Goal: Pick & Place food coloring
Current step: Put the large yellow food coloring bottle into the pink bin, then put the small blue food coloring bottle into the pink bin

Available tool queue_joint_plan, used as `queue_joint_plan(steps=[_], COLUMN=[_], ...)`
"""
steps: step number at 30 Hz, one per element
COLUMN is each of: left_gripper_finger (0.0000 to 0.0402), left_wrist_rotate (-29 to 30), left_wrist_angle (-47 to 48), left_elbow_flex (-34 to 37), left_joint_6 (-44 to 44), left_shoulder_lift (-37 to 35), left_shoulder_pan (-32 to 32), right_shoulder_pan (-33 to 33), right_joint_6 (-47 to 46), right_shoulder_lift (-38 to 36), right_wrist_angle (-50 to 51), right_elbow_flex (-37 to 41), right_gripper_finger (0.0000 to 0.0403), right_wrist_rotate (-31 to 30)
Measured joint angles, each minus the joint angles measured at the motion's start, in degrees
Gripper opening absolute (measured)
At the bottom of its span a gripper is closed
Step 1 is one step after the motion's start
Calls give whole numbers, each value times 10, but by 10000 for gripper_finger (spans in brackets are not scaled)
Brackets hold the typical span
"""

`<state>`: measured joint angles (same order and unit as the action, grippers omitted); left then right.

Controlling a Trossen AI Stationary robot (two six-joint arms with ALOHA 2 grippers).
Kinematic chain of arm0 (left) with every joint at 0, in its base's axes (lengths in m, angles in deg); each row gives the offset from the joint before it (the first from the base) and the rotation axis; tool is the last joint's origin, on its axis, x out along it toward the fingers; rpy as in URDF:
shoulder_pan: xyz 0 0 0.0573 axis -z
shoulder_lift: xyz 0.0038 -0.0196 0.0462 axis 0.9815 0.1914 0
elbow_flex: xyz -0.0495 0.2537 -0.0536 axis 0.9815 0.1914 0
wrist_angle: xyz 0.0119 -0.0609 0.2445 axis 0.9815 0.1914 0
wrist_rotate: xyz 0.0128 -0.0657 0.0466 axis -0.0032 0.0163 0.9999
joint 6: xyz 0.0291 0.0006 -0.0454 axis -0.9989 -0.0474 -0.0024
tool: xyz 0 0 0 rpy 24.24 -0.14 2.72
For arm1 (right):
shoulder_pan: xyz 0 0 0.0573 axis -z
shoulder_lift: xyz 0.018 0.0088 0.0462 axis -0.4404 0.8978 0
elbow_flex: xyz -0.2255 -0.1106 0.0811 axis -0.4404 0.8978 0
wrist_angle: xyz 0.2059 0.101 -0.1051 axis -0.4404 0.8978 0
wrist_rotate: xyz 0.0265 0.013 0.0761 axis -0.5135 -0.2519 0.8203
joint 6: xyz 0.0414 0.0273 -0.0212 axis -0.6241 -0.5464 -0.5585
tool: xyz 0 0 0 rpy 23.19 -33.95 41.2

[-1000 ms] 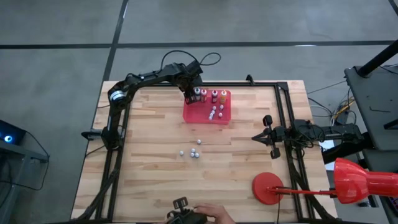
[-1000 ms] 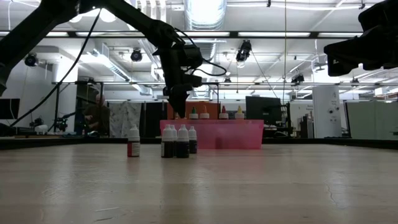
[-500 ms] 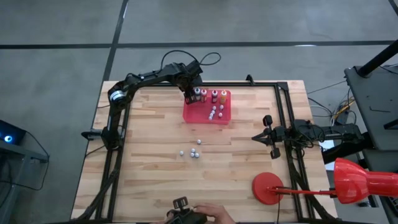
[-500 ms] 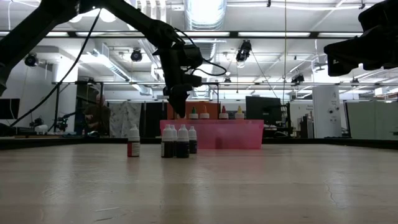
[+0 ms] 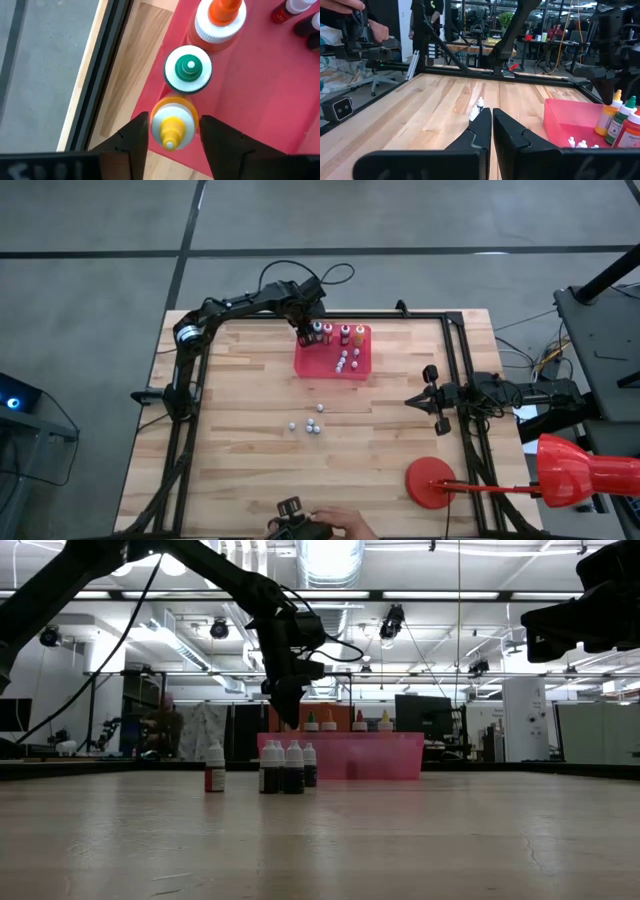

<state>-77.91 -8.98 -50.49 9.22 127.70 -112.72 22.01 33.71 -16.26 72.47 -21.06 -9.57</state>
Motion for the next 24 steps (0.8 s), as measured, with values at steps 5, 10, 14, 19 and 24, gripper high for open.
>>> queue_joint_plan(steps=[5,10,14,19,24], left_gripper_finger=[181,188,188,188,188], left_wrist_rotate=[2,3,3,4,4], left_wrist_angle=[5,19,38,82,116], left_elbow_flex=[0,-5,-26,-62,-93], left_joint_6=[0,1,2,18,42], left_shoulder_lift=[0,-1,-6,-7,-10], left_shoulder_pan=[0,3,5,12,28], right_shoulder_pan=[0,0,0,0,1], right_joint_6=[0,0,0,0,0], right_shoulder_lift=[0,0,0,0,0], right_wrist_angle=[0,0,0,0,0], right_elbow_flex=[0,0,0,0,0], right_gripper_finger=[8,8,8,8,8], right_wrist_rotate=[0,0,0,0,0])
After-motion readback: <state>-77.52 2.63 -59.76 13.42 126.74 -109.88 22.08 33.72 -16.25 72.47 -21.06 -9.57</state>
